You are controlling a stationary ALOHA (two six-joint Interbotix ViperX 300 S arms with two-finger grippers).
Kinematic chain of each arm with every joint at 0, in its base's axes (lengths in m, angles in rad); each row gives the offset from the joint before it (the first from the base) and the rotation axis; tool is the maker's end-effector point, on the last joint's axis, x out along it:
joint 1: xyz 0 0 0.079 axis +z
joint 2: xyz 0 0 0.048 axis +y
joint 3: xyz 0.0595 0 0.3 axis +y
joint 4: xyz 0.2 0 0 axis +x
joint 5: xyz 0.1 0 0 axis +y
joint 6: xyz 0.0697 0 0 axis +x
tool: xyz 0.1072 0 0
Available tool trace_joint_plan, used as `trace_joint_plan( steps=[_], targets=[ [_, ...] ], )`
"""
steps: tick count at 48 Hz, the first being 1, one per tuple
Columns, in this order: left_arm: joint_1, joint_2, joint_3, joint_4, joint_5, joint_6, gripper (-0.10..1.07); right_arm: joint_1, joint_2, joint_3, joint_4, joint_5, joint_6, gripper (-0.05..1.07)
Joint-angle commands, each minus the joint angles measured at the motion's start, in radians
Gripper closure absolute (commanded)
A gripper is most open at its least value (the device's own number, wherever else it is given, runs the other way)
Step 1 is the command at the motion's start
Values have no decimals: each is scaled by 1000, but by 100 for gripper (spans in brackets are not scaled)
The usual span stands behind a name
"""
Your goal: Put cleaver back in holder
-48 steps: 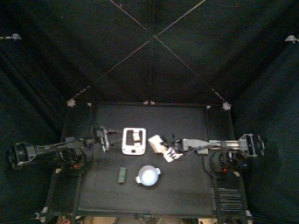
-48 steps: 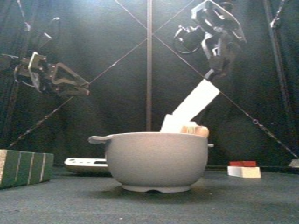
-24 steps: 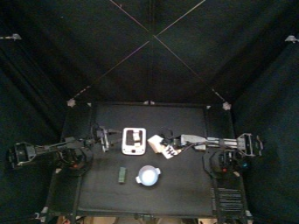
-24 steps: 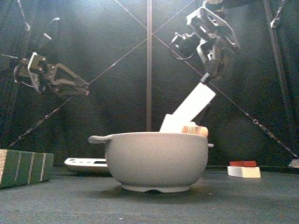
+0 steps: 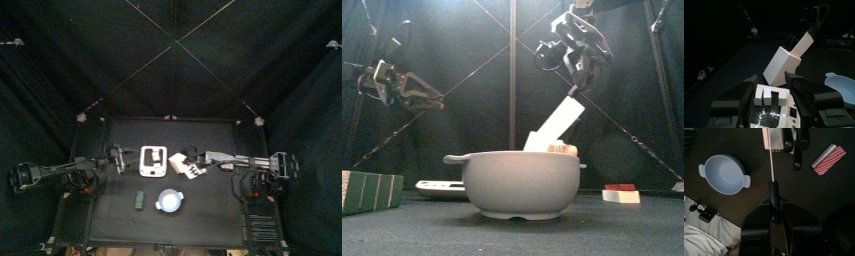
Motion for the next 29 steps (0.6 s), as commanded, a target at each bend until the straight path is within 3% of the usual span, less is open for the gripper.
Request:
trace_joint_plan(
  steps=[1,29],
  targets=[
    [3,2,-12,0,-3,2,13,-11,-9,-34,8,8,-2,59],
    [-11,29,-51,-17,-3,2,13,-48,98,-178,57,137,-66,59]
  ],
)
